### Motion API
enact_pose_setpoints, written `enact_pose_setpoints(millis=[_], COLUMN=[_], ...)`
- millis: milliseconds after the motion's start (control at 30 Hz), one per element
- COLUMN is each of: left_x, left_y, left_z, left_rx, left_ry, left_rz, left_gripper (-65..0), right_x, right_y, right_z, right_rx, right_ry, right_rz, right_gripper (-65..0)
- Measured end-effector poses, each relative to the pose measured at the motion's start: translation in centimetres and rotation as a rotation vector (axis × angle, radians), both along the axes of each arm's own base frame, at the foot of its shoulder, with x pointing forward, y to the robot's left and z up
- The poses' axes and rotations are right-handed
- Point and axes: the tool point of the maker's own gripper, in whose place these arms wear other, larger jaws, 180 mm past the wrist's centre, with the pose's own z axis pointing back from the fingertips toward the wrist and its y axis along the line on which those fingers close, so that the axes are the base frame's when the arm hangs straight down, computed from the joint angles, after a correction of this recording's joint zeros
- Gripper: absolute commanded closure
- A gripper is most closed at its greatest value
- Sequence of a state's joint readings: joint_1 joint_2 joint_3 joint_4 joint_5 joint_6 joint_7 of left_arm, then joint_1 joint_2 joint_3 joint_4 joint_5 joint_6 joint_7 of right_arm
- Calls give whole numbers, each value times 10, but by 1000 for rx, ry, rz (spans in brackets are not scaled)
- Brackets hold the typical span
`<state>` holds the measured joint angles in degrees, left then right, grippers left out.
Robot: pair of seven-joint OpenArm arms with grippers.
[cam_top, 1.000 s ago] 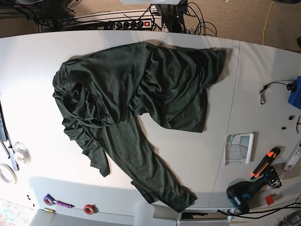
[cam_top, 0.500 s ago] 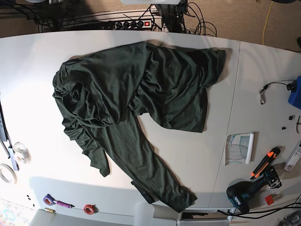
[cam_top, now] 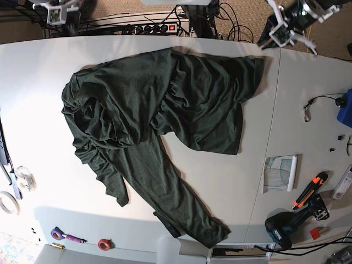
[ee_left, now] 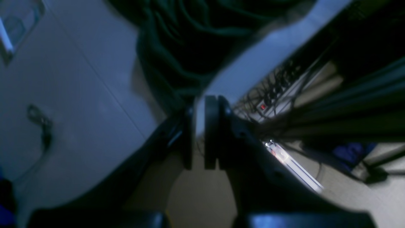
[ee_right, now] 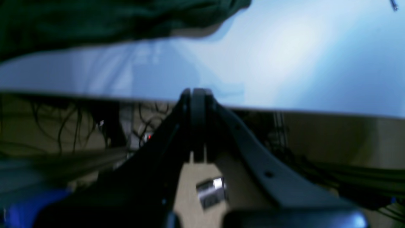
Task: Layout the t-shirt on the table in an organized manner, then fold the t-shirt properly
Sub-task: 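Lower both grippers onto the green shirt and grasp its edges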
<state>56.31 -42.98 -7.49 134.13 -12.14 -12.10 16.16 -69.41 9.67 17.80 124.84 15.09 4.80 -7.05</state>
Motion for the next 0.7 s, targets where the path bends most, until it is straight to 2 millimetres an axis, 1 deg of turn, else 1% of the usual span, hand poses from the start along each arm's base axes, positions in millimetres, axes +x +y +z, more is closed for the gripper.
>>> enact_pose_setpoints(millis=[100, 233, 300, 333, 433, 533, 667, 700], left_x=[31, 56, 70, 75, 81, 93, 103, 108], left_y=[0, -6, -5, -3, 10, 24, 40, 42], left_z=[15, 31, 40, 41, 18, 2, -25, -28], left_rx=[-13, -56, -66, -74, -42, -31, -28, -39], left_ry=[-111, -200, -252, -270, -223, -210, -167, -173], left_rz=[28, 65, 88, 93, 132, 182, 262, 280], left_gripper=[-62, -62, -62, -62, -62, -62, -62, -62], right_x=[38, 77, 93, 99, 114, 127, 137, 138], right_y=[1, -2, -2, -3, -3, -4, -4, -5], right_z=[13, 32, 42, 46, 56, 67, 75, 76], right_rx=[-8, -35, -45, -52, -64, -78, -108, -127], right_ry=[-117, -236, -286, -307, -352, -401, -436, -439], right_rz=[36, 71, 91, 94, 115, 117, 126, 126], right_gripper=[0, 0, 0, 0, 0, 0, 0, 0])
